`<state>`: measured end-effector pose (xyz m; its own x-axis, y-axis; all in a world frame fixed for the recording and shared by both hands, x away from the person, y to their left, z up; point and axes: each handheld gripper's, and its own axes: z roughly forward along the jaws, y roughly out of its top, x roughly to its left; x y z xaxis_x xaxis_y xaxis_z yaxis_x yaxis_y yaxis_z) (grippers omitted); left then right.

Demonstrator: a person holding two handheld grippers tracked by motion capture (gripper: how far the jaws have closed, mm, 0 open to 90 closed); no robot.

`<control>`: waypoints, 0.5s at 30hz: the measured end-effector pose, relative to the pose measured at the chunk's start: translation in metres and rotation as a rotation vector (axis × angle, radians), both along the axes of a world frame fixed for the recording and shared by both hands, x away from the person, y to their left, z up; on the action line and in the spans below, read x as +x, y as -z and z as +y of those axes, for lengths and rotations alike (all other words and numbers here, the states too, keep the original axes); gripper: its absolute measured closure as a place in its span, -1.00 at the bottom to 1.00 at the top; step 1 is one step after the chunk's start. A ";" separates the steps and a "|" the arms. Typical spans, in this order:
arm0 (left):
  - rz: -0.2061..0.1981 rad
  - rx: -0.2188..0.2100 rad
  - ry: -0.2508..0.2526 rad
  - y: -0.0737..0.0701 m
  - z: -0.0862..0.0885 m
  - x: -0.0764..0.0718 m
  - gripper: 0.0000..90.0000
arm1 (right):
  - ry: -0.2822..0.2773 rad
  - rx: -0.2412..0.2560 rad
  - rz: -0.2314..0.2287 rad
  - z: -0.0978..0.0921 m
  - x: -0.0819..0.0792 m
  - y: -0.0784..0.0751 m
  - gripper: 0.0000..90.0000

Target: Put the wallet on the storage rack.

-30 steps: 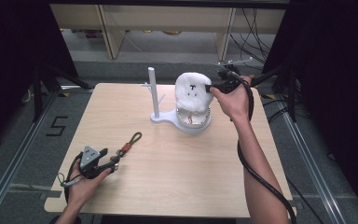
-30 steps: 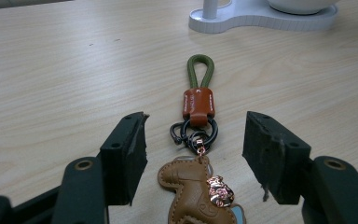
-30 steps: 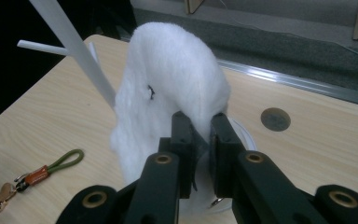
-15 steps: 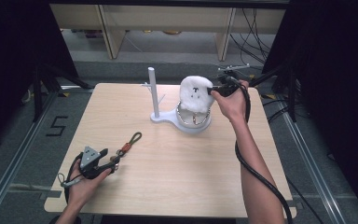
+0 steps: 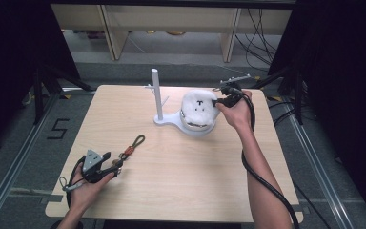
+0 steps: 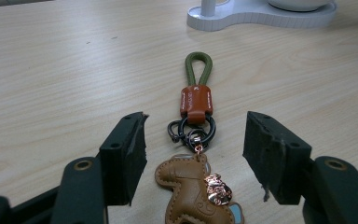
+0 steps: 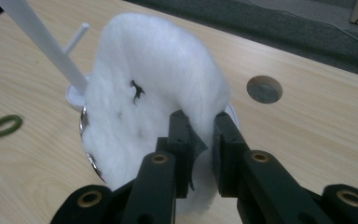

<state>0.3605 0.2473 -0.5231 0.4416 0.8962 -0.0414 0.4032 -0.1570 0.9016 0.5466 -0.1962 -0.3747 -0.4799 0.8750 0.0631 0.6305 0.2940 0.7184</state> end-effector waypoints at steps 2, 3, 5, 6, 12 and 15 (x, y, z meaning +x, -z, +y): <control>-0.002 0.000 -0.001 0.000 0.000 0.000 -0.15 | -0.002 -0.001 0.021 0.000 0.000 0.005 0.76; -0.002 0.000 -0.001 0.000 0.000 0.000 -0.15 | 0.013 0.000 0.007 0.001 0.000 0.007 0.74; -0.001 0.002 -0.003 0.000 0.000 0.000 -0.15 | 0.019 -0.005 0.021 0.001 -0.001 0.007 0.68; 0.000 0.005 -0.004 -0.001 0.000 0.000 -0.15 | 0.014 -0.010 0.017 0.001 0.000 0.007 0.63; -0.002 0.007 -0.004 -0.001 0.000 0.000 -0.16 | 0.035 -0.021 -0.003 0.001 0.000 0.005 0.28; -0.003 0.010 -0.004 -0.002 0.000 0.000 -0.16 | 0.051 -0.017 -0.009 0.002 -0.002 0.003 0.19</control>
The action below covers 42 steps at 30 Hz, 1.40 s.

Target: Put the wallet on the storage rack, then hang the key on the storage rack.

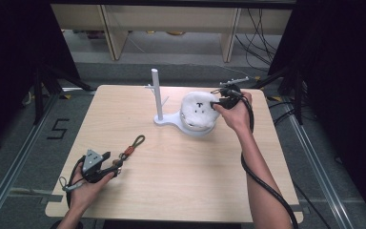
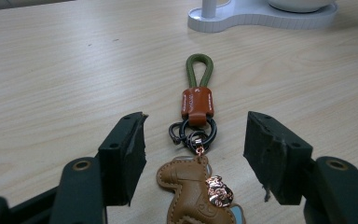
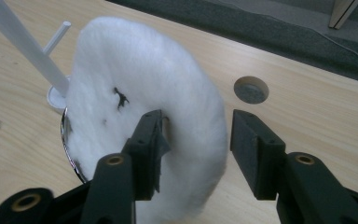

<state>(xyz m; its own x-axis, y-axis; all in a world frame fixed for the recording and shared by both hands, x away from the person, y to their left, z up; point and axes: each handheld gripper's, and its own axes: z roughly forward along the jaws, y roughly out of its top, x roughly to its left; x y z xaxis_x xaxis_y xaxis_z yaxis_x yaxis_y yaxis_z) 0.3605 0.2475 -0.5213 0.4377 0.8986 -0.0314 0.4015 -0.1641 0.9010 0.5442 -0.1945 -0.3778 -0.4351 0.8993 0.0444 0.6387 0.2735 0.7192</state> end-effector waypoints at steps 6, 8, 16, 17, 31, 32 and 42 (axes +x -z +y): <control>0.004 -0.005 0.000 0.000 -0.001 0.000 -0.17 | 0.024 0.021 0.000 -0.001 -0.003 -0.007 0.09; 0.006 -0.003 0.002 0.000 -0.001 0.000 -0.17 | 0.023 0.036 -0.013 -0.001 -0.003 -0.008 0.07; 0.018 -0.033 0.006 -0.003 -0.003 0.001 -0.18 | 0.041 0.059 -0.035 -0.007 -0.014 -0.019 0.09; 0.019 -0.025 0.011 -0.004 -0.003 0.001 -0.18 | 0.047 0.067 -0.025 -0.009 -0.017 -0.018 0.12; 0.122 -0.030 0.027 -0.013 -0.008 0.012 -0.20 | 0.092 0.080 0.141 -0.045 -0.066 0.020 0.33; 0.135 -0.021 0.030 -0.014 -0.008 0.012 -0.20 | 0.109 0.084 0.150 -0.046 -0.071 0.024 0.34; 0.168 0.002 0.073 -0.030 -0.013 0.022 -0.21 | 0.076 0.064 0.234 -0.047 -0.107 0.051 0.30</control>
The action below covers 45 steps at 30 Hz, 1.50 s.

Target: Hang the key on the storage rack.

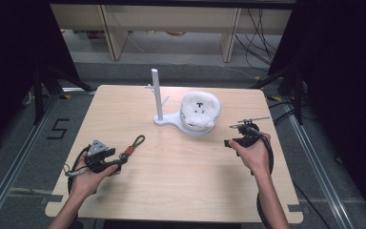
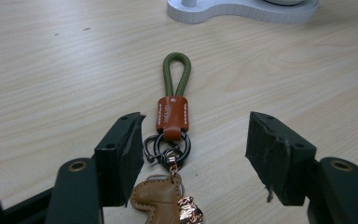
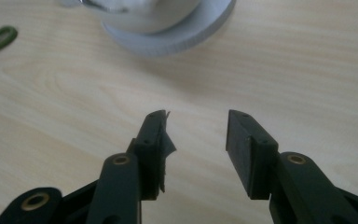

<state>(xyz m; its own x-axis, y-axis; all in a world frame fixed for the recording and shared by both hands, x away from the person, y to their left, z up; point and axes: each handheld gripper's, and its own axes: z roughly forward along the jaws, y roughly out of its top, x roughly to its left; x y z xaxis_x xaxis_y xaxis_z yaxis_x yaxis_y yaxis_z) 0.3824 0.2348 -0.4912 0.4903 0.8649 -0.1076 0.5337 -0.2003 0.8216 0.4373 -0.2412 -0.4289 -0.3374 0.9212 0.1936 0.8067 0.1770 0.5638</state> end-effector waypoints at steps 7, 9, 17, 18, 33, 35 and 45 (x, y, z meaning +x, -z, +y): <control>0.057 0.048 0.044 -0.008 -0.002 0.013 -0.18 | -0.019 -0.006 0.078 0.006 -0.017 0.018 0.26; 0.079 0.072 0.065 -0.013 -0.001 0.019 -0.16 | -0.053 -0.017 0.071 0.005 -0.020 0.022 0.26; 0.192 0.143 0.111 -0.032 -0.001 0.041 -0.07 | 0.028 0.002 0.158 0.009 -0.031 0.024 0.27; 0.207 0.152 0.116 -0.032 -0.002 0.044 -0.06 | 0.023 -0.014 0.144 0.007 -0.030 0.025 0.27; 0.415 0.330 0.199 -0.020 -0.025 0.080 0.02 | -0.013 0.022 0.154 0.005 -0.032 0.028 0.24; 0.421 0.344 0.195 -0.018 -0.026 0.084 0.03 | -0.022 0.012 0.144 0.003 -0.031 0.029 0.24; 0.427 0.388 0.202 -0.014 -0.031 0.090 0.08 | -0.030 0.023 0.131 0.004 -0.031 0.029 0.23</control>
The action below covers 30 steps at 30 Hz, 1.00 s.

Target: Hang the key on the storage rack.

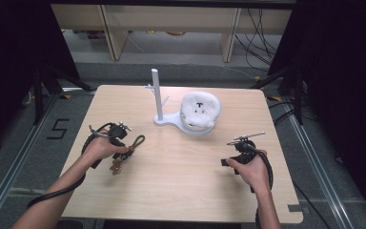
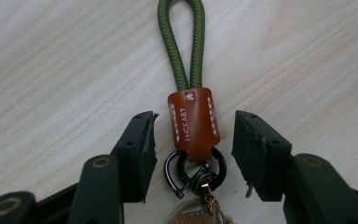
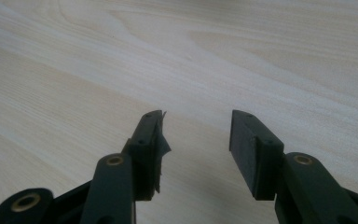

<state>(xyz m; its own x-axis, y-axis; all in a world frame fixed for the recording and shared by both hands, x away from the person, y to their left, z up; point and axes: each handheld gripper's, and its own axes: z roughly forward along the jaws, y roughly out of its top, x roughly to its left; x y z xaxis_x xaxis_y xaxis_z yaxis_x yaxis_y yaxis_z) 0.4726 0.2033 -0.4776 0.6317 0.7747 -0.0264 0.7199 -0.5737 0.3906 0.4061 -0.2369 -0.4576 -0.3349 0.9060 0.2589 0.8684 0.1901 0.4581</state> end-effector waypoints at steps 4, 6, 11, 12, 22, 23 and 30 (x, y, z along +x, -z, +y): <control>0.010 0.014 0.014 0.002 -0.002 0.001 0.14 | 0.004 0.009 0.002 0.001 -0.001 -0.001 0.23; 0.008 0.015 0.005 0.004 -0.003 0.001 0.18 | 0.006 0.006 0.001 0.001 0.000 -0.001 0.23; 0.020 0.029 0.006 0.006 -0.005 0.001 0.26 | -0.001 0.011 0.002 0.000 0.000 0.000 0.23; 0.019 0.029 0.012 0.007 -0.006 0.001 0.26 | -0.001 0.012 0.002 0.000 0.000 0.000 0.23; 0.023 0.022 0.009 0.008 -0.006 0.001 0.46 | -0.010 0.034 0.016 0.002 -0.001 0.002 0.23; 0.025 0.018 0.006 0.008 -0.006 0.001 0.47 | -0.010 0.034 0.018 0.002 -0.001 0.002 0.23; 0.001 0.001 0.009 0.009 -0.002 -0.002 0.51 | -0.035 0.035 -0.004 0.000 0.001 0.004 0.23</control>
